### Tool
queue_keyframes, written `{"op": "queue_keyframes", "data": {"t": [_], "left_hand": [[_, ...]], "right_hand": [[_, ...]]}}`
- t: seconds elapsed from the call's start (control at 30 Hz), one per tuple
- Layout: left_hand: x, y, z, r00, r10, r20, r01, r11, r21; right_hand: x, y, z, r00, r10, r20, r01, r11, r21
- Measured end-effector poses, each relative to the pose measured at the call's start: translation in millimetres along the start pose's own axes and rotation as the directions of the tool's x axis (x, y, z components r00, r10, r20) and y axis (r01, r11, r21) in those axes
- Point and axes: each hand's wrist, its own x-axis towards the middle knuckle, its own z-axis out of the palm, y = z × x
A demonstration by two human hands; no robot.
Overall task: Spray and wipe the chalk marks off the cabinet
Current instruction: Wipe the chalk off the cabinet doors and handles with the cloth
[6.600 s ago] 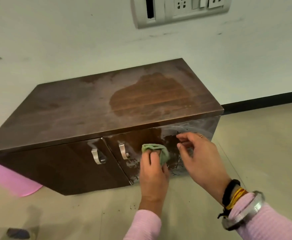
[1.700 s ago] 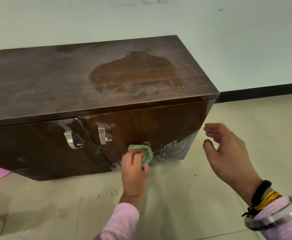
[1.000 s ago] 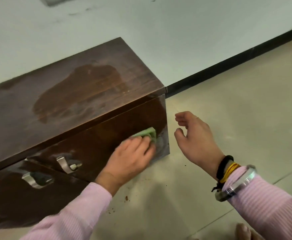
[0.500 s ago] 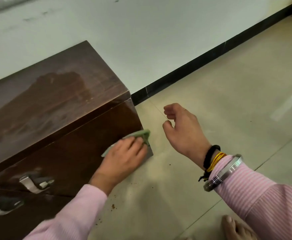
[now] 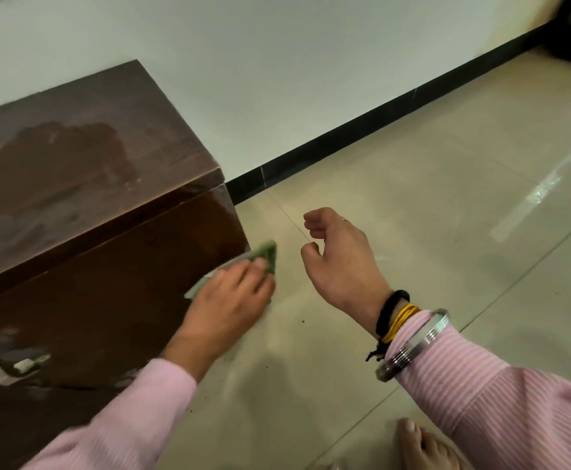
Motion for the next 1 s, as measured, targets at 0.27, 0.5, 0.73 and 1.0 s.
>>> {"op": "queue_keyframes", "data": {"t": [0.27, 0.5, 0.73, 1.0], "left_hand": [[-66, 14, 57, 0.991, 0.065, 0.120, -0.062, 0.998, -0.026], [-8, 36, 83, 0.870, 0.386, 0.307, -0.415, 0.909, 0.034], [-110, 9, 66, 0.976, -0.051, 0.210, 0.052, 0.999, 0.004], [-19, 43, 103, 0.913, 0.331, 0.237, -0.351, 0.935, 0.048]], "right_hand": [[-1, 7, 2, 1.000, 0.005, 0.026, -0.004, 1.000, -0.026], [-3, 8, 8, 1.000, -0.012, 0.026, 0.013, 0.998, -0.061], [0, 4, 19, 0.999, 0.004, 0.049, -0.005, 1.000, 0.021], [-9, 10, 24, 0.997, 0.004, 0.083, 0.000, 0.999, -0.053]]}}
